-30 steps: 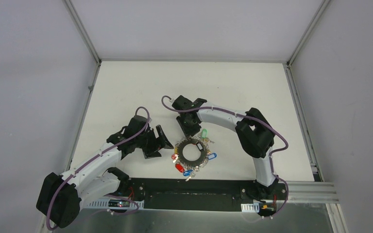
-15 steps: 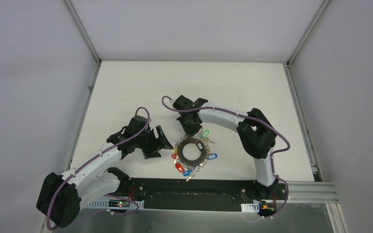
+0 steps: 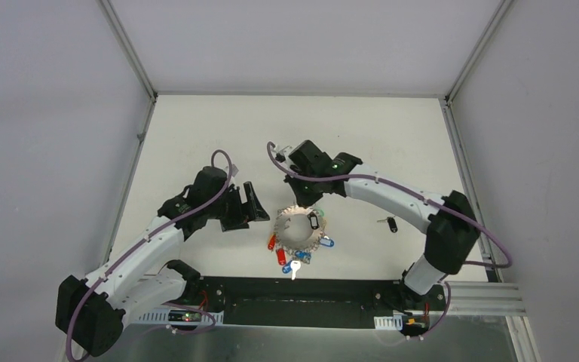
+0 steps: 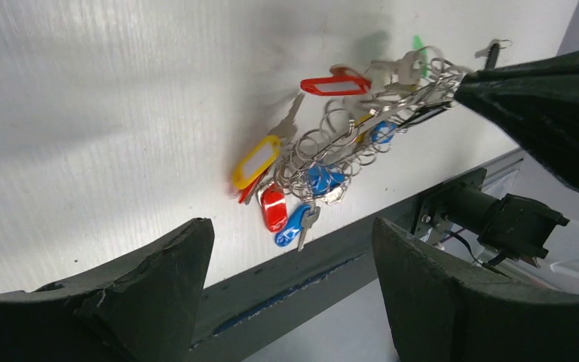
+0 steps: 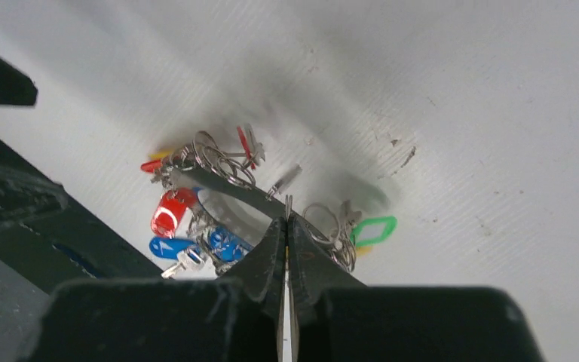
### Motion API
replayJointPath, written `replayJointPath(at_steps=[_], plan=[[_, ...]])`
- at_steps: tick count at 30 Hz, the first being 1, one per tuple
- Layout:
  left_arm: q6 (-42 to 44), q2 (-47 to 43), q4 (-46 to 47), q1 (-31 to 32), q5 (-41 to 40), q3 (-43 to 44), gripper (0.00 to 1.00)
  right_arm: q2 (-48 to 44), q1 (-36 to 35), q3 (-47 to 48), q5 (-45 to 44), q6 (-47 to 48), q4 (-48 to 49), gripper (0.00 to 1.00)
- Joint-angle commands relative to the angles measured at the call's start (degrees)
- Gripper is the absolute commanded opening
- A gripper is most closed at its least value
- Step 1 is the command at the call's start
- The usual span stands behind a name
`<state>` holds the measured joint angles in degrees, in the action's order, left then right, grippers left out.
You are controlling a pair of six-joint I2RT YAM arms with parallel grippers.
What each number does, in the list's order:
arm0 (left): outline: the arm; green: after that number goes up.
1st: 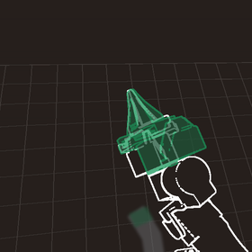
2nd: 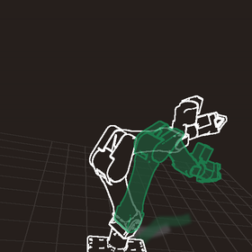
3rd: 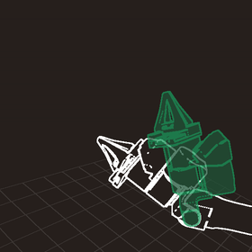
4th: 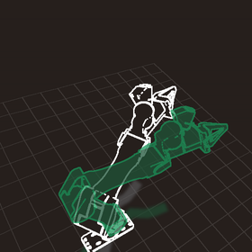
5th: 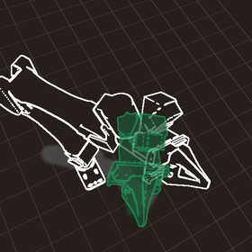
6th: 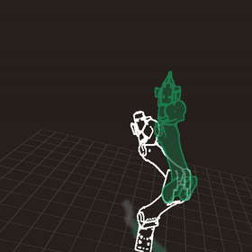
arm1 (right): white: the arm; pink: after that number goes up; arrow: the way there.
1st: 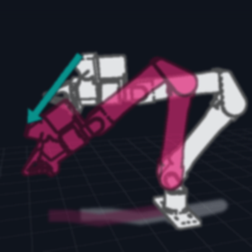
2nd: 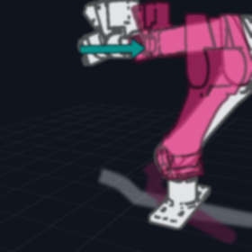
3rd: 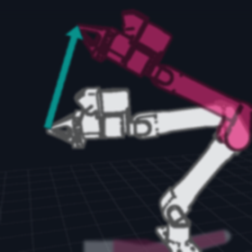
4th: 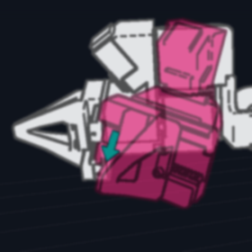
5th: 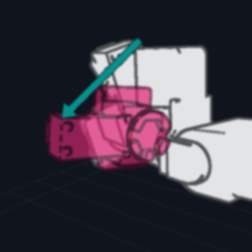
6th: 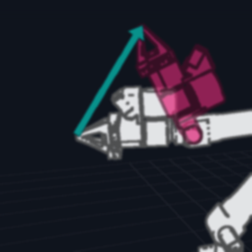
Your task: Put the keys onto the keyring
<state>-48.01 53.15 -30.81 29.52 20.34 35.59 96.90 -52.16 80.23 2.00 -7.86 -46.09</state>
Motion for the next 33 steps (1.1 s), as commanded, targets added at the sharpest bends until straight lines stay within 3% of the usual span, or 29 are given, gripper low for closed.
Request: replayJointPath(at_steps=[1,8,12,18,24,33], plan=[[7.8,-3.7,0.2,-0.4,-3.4,7.9,0.79,-12.5,-0.1,-6.0,3.5,8.4,8.4,0.00],[16.4,-6.2,2.1,-0.4,-3.3,15.8,0.79,-30.9,1.0,-19.1,10.3,18.4,23.2,0.00],[19.1,-5.6,8.3,-0.4,3.5,16.8,0.78,-35.6,5.2,-21.7,22.8,20.8,25.9,0.00],[19.3,-5.6,26.4,-0.3,14.0,12.8,0.73,-37.5,10.8,-22.8,35.7,17.4,28.2,0.00],[22.4,-6.2,45.3,-0.1,23.3,7.0,0.68,-41.6,13.2,-27.9,44.9,12.7,38.6,0.00],[33.2,-2.9,55.4,7.0,26.4,5.2,0.65,-47.2,13.1,-35.4,46.7,3.1,55.7,0.00]])
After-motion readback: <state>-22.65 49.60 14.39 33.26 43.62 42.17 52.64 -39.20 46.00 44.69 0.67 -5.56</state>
